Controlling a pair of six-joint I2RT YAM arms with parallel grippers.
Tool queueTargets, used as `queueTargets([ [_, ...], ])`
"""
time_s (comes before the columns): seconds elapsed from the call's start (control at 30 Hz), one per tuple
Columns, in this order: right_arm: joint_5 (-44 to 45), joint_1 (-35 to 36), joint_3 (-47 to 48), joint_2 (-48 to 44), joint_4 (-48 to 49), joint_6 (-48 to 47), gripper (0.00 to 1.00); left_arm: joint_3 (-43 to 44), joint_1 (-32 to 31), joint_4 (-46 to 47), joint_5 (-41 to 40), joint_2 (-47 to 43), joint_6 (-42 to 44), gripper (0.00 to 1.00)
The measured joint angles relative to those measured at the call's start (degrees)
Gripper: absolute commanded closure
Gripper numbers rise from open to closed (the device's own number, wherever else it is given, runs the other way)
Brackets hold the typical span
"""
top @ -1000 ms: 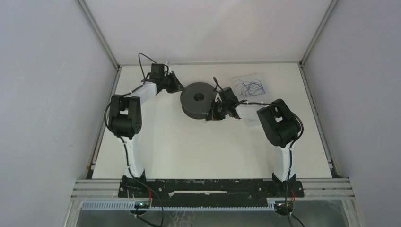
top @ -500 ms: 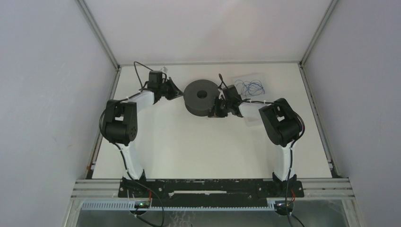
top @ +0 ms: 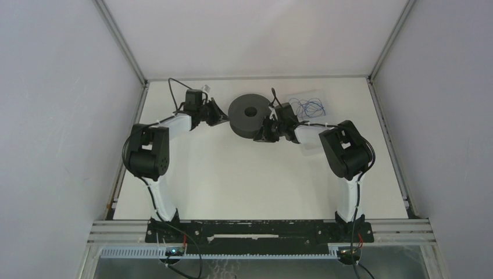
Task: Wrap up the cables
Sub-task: Place the cable reel at the center of the board.
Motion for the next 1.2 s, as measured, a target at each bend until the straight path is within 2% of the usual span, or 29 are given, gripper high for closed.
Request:
queueTargets([
  [0.23,0.4,-0.2,0.0,-0.1,-2.2,-2.7,0.67,-0.7,-0.3,-0.3,0.3,-0.8,0.4,0.91],
  [0.37,1.1,-0.8,0.0,-1.8,-6.4,-7.6,0.65,-0.7,-0.2,-1.7,-0.3,-1.6,1.4,0.8],
  [0.7,2.4,-7.7,-3.3,-13.7,-10.6,-16.9,0.42,-1.0,2.2,-2.4,-0.8,-7.3,4.7,0.56],
  [0.83,3.4,-10.1,-3.3,-15.0,-10.3,-17.7,0.39,-0.1,2.9,-2.5,-0.8,-7.5,6.1,0.44],
  [1.0,4.8,-10.6,-2.9,-15.0,-10.3,-18.9,0.39,5.1,3.0,-3.9,-0.9,-4.5,7.6,0.4],
  [1.2,4.5,-10.4,-0.8,-15.0,-11.5,-20.7,0.39,12.0,2.7,-4.4,-0.8,1.2,8.3,0.4],
])
